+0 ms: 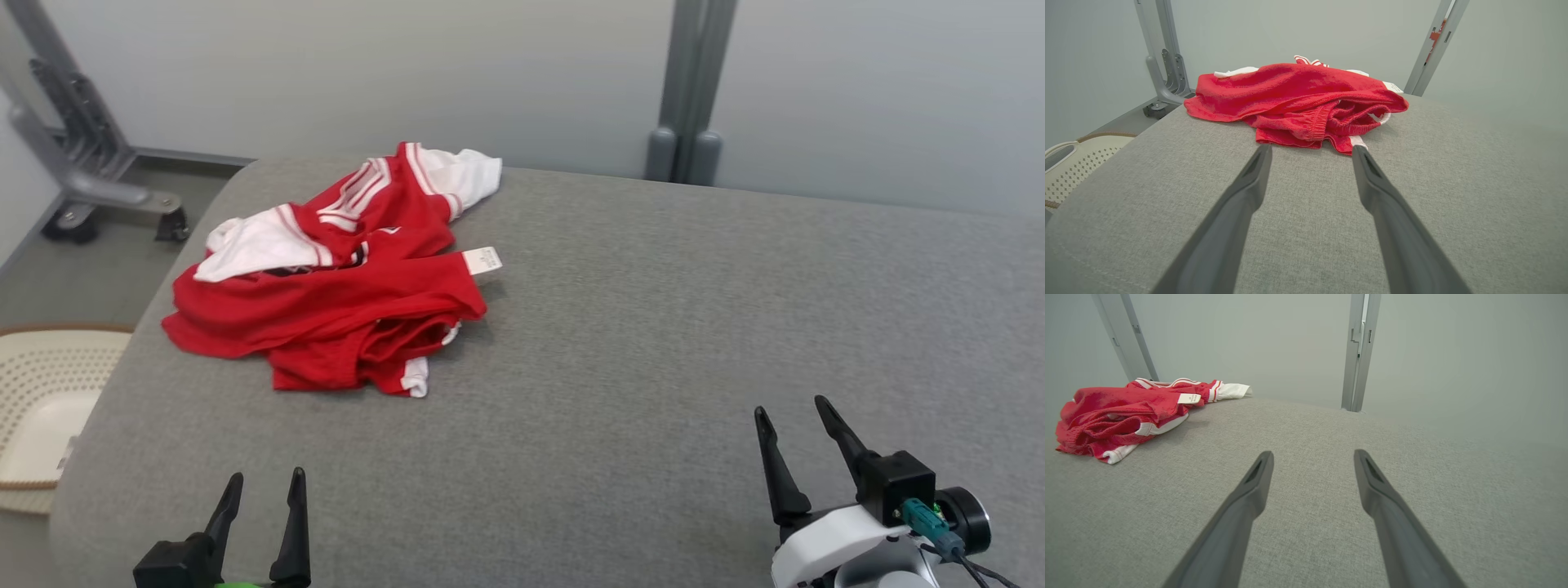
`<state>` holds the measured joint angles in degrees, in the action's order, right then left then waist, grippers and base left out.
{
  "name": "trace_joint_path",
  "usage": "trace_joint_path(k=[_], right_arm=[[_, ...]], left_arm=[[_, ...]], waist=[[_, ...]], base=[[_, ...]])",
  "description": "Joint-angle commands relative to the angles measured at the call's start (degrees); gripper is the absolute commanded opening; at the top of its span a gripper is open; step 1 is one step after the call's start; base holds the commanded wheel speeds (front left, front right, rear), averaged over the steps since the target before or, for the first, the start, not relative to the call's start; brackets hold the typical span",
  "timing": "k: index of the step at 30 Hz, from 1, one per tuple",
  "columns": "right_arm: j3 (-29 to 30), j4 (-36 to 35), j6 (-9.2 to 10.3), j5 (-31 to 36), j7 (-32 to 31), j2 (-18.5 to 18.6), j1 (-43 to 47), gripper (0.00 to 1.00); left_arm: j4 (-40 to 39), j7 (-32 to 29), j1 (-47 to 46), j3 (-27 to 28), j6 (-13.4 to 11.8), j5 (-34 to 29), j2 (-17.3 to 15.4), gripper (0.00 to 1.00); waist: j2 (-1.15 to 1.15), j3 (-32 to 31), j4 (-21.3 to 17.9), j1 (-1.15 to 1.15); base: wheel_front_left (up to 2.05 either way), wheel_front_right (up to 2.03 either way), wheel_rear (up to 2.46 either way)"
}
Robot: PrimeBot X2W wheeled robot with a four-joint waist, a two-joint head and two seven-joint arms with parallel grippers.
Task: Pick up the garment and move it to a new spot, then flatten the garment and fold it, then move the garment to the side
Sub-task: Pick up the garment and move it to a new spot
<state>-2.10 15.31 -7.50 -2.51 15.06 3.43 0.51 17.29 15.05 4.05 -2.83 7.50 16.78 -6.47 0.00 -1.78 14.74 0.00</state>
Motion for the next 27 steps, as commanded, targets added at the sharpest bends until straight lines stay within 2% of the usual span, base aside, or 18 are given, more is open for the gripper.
trace_joint_path(k=[1, 4, 7, 14, 21, 27], right_arm=[[-0.63, 0.33, 0.02, -0.28, 0.18, -0.06, -1.17, 1.0], [-1.85, 0.77, 0.02, -0.41, 0.18, -0.13, -2.31, 1.0], [-2.92, 1.12, 0.02, -0.45, 0.18, -0.2, -3.35, 1.0], [-4.54, 1.01, 0.02, 1.22, 0.18, 0.11, -6.62, 1.0], [-6.88, 1.2, 0.03, 3.45, 0.18, 2.04, -14.57, 1.0], [-8.81, 1.6, 0.04, 4.78, 0.18, 2.06, -20.15, 1.0]], left_arm=[[-0.22, 0.19, 0.74, 0.37, -0.01, -0.81, -0.79, 1.0], [-0.47, 0.19, 1.63, 0.97, -0.01, -0.8, -0.71, 1.0], [-0.79, 0.19, 1.77, 1.26, -0.01, -0.61, -0.63, 1.0], [-1.46, 0.2, -3.27, -1.14, -0.01, 1.09, -0.85, 1.0], [4.81, 0.2, -18.55, -9.85, -0.01, 6.5, -4.2, 1.0], [13.08, -0.62, -33.9, -21.63, -0.03, 11.65, -10.97, 1.0]], waist=[[0.0, -0.22, 9.4, 0.0], [0.0, 0.15, 11.89, 0.0], [0.0, 0.65, 12.79, 0.0], [0.0, 6.07, 10.9, 0.0], [0.0, 16.82, 5.87, 0.0], [0.0, 23.34, 1.39, 0.0]], base=[[0.0, 0.0, 0.0], [0.0, 0.0, 0.0], [0.0, 0.0, 0.0], [0.0, 0.0, 0.0], [0.0, 0.0, 0.0], [0.0, 0.0, 0.0]])
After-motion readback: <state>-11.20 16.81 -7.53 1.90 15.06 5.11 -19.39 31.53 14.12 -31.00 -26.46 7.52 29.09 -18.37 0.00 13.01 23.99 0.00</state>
